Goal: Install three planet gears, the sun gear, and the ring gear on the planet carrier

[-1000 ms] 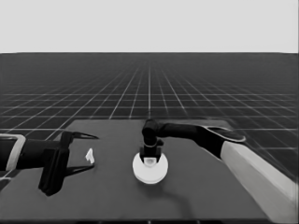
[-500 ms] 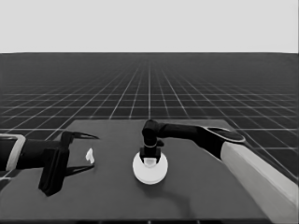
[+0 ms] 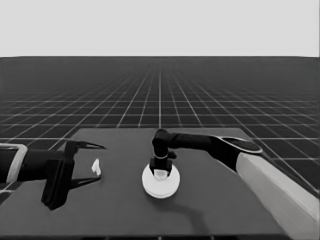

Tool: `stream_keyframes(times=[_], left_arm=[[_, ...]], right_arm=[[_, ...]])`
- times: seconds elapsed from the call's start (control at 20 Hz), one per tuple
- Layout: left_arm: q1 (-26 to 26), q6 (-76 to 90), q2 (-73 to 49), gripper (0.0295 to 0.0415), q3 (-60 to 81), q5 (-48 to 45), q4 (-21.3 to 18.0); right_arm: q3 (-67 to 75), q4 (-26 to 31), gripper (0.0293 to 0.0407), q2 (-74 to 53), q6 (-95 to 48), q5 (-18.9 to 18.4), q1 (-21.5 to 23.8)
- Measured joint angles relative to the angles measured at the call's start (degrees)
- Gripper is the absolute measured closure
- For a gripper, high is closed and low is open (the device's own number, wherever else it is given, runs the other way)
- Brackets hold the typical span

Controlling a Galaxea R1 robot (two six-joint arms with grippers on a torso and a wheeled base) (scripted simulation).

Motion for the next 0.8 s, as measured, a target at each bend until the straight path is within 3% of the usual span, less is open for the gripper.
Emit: stream_keyframes(times=[0.8], left_arm=[[0.00,0.00,0.00,0.0326,0.00,0.00,0.00]], right_arm=[[-0.01,0.00,0.0351,-0.01,8.00,0.00,-0.16]])
